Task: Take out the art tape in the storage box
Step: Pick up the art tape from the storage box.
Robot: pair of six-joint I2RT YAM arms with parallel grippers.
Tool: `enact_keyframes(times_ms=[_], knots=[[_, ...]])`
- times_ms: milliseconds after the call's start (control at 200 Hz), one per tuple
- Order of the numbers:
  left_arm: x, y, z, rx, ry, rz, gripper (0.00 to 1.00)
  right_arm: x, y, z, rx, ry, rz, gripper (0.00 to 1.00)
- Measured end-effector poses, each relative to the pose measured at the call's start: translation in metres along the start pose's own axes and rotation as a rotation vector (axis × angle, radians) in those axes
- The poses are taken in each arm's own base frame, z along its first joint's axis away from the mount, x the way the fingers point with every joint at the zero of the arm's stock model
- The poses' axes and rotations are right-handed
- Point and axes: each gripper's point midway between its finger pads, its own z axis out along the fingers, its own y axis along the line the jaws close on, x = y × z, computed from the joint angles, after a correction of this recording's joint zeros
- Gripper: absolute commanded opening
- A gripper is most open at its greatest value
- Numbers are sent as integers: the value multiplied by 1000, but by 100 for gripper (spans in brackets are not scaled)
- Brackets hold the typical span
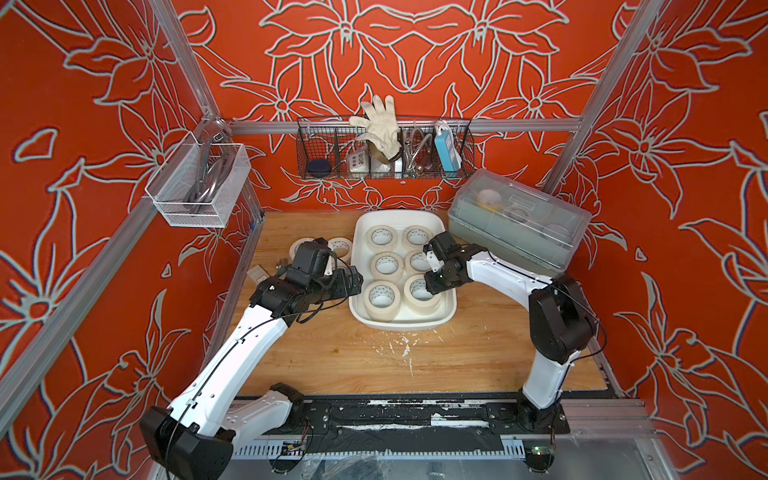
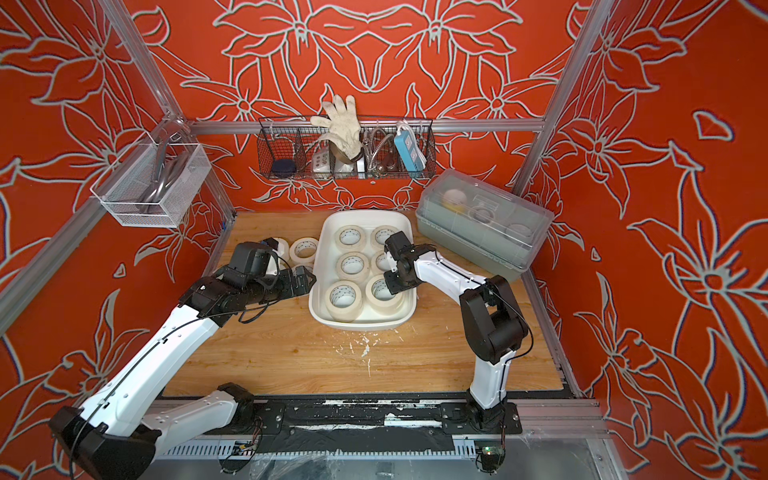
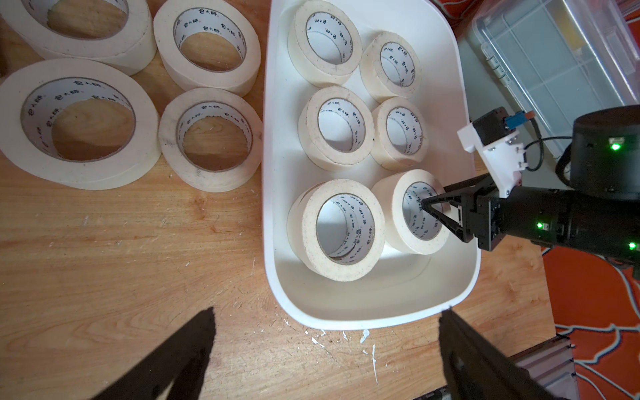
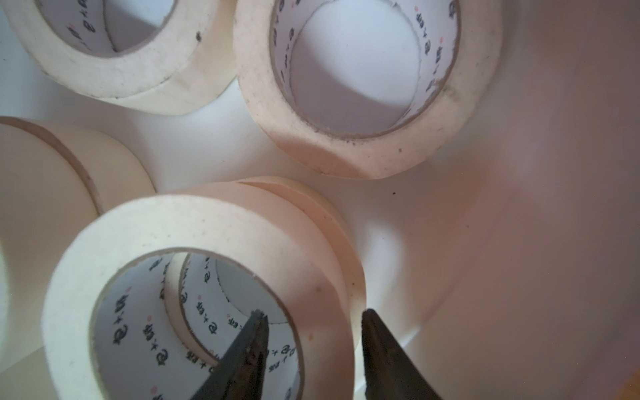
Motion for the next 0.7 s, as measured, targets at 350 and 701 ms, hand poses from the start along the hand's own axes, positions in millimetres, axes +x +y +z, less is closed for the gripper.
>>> enact_keyframes(times_ms=[350,701], knots=[[3,-1,1,13,10,0,97,0,-5,3,17,2,14,10],[7,-6,3,36,23,1,91,-2,1,-7,-17,-9,6,0]])
